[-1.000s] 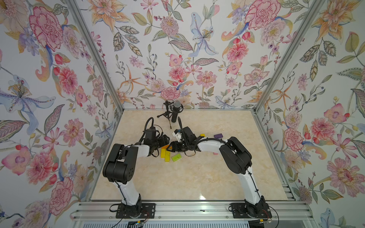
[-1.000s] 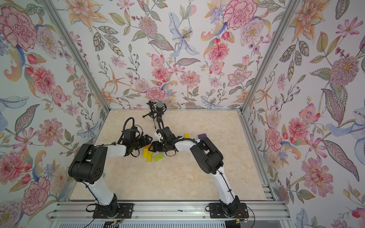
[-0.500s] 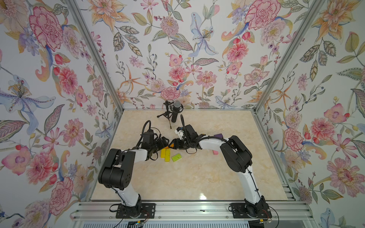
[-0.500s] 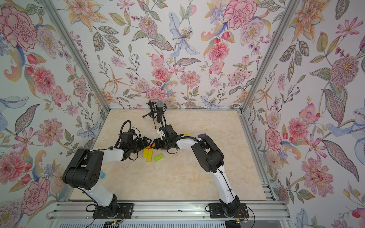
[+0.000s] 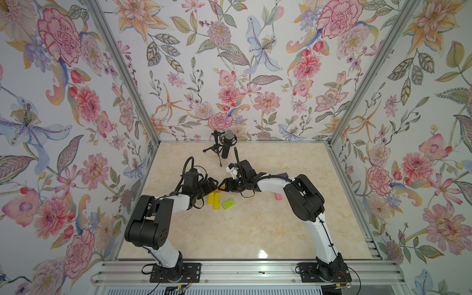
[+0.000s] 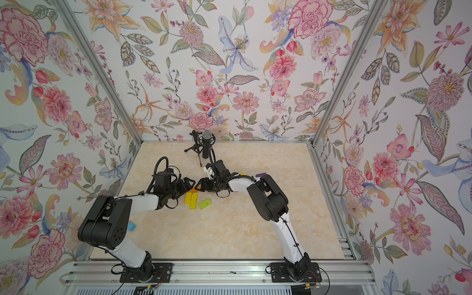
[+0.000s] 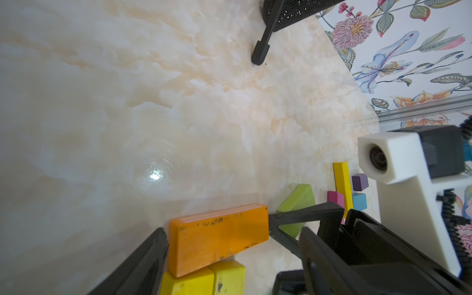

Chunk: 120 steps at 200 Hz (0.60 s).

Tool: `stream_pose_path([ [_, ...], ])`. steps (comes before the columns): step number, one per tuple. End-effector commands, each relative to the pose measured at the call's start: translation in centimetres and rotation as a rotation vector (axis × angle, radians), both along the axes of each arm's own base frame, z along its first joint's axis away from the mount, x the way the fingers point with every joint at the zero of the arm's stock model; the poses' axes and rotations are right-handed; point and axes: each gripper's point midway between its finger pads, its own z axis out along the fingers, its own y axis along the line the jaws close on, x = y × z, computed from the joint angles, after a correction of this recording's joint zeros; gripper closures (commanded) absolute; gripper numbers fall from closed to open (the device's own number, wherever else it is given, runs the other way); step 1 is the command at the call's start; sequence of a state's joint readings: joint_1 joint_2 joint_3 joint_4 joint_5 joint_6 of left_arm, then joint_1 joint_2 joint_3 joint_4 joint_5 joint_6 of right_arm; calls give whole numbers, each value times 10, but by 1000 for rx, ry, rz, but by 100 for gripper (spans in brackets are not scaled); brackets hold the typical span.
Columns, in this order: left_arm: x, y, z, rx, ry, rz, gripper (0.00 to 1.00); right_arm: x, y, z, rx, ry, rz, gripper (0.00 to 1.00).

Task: Assemble the letter p with building blocks
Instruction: Adjust the building block at the center of the board.

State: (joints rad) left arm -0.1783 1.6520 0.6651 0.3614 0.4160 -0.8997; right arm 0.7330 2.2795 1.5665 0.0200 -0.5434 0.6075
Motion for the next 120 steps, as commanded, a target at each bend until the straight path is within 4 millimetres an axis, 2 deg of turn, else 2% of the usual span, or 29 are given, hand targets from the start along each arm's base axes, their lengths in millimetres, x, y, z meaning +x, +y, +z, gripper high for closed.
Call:
stream_pose_path([
  [1, -4, 3, -8, -18, 22, 15, 19, -2, 5, -5, 7, 17, 15, 35],
  [66, 3, -11, -15, -121, 2, 0, 26, -6, 7, -13, 30, 52, 14, 36],
  [120, 23, -13, -17, -116, -1, -3, 25, 6, 6, -11, 48, 54, -6, 36],
])
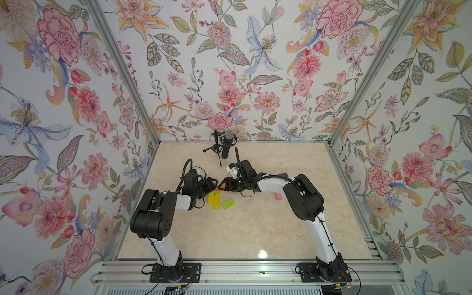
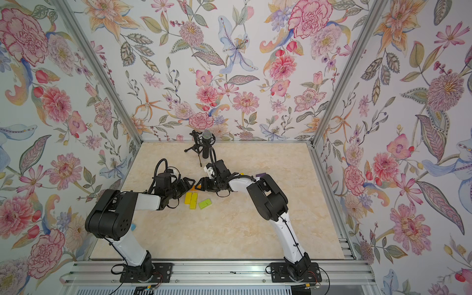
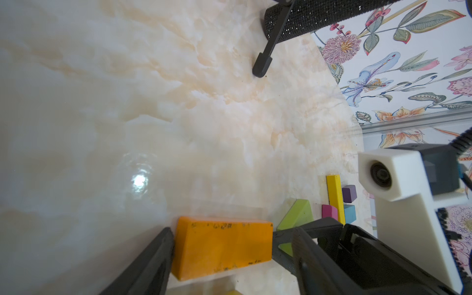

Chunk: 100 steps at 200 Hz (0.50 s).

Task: Assemble the letter p with building blocks
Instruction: Adjust the building block at the center of the board.

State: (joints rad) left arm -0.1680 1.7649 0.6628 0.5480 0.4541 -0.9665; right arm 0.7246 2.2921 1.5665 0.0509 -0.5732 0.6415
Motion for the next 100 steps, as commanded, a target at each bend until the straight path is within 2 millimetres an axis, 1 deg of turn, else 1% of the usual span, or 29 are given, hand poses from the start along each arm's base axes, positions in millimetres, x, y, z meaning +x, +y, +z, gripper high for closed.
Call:
stream_pose_path([
  [1, 6, -8, -8, -35, 34, -24, 25, 4, 4, -11, 17, 27, 2, 36],
  [26, 14, -10, -11, -38, 39, -25, 26, 10, 4, -11, 24, 28, -6, 36],
  [48, 15, -11, -15, -38, 48, -24, 26, 16, 2, -12, 29, 31, -15, 36],
  [62, 16, -8, -15, -24, 50, -14, 26, 19, 0, -12, 28, 30, -20, 36],
  [78, 15, -2, -14, 12, 57, 5, 24, 20, -2, -11, 26, 25, -25, 36],
  [100, 13, 19, -7, 95, 59, 67, 20, 20, -6, -8, 10, 0, -34, 35],
])
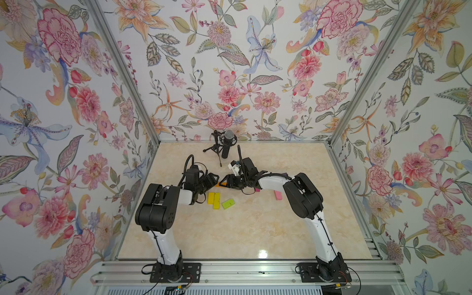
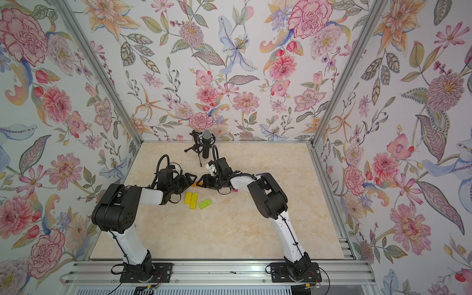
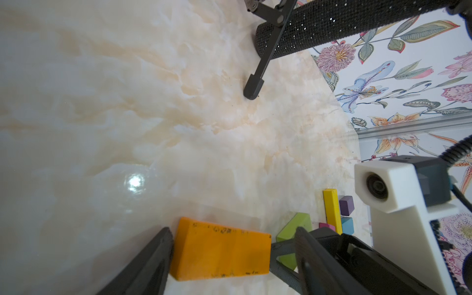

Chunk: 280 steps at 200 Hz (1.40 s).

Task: Assemble the letter p with building blocks
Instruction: Adjust the building block at the center of the board.

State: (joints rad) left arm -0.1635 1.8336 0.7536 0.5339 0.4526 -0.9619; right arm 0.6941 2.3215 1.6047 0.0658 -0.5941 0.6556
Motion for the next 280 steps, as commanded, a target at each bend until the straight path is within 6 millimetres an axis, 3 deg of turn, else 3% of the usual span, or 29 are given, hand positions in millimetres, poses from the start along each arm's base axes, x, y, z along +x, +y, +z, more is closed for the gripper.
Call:
stream_pose_path([
  [1, -11, 21, -7, 94, 69, 68, 20, 1, -2, -10, -18, -4, -11, 35],
  [51, -32, 61, 29, 239, 16, 181, 14, -8, -27, -13, -104, -63, -79, 32],
  [75, -45, 64, 41, 254, -1, 173, 14, -21, -30, -6, -107, -95, -73, 31],
  [123, -70, 66, 44, 199, -8, 165, 14, -44, -16, 0, -89, -109, 18, 34],
  [189, -85, 75, 42, 164, -6, 166, 14, -64, 7, 8, -67, -121, 132, 34],
  [280, -92, 77, 45, 73, -29, 162, 14, -51, 33, 10, -66, -135, 166, 35],
])
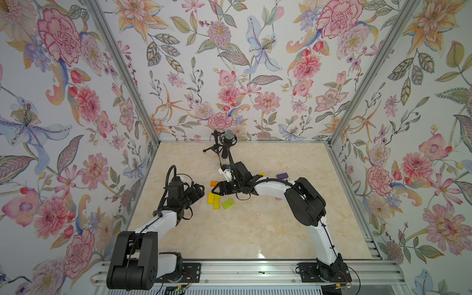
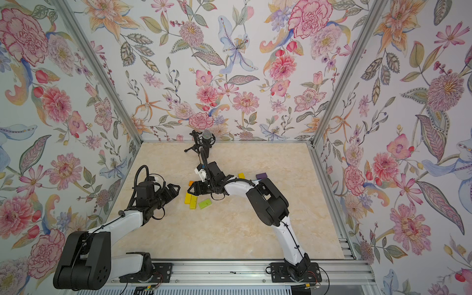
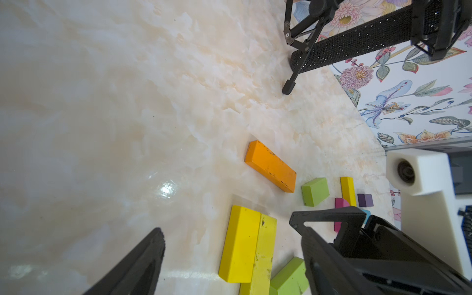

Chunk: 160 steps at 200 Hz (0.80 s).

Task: Assemble the letter p with building blocks
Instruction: Adjust the building block at the center of the board.

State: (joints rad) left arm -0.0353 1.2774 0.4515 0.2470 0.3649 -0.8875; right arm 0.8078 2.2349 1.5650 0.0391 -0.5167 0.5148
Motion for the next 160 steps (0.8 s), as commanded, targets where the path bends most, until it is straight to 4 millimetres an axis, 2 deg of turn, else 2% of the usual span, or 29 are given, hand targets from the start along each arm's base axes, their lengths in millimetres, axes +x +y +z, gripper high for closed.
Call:
stream_pose_path([
  [1, -2, 3, 8, -35, -31, 5, 14, -3, 3, -15, -33, 29, 28, 34],
  [60, -11, 22, 9, -70, -39, 58, 11, -3, 17, -23, -29, 61, 50, 35],
  [109, -16, 39, 11, -82, -48, 92, 11, -12, 16, -32, -37, 91, 73, 35],
  [160, -16, 39, 8, -94, -34, 70, 11, -28, 14, -43, -50, 137, 106, 34],
])
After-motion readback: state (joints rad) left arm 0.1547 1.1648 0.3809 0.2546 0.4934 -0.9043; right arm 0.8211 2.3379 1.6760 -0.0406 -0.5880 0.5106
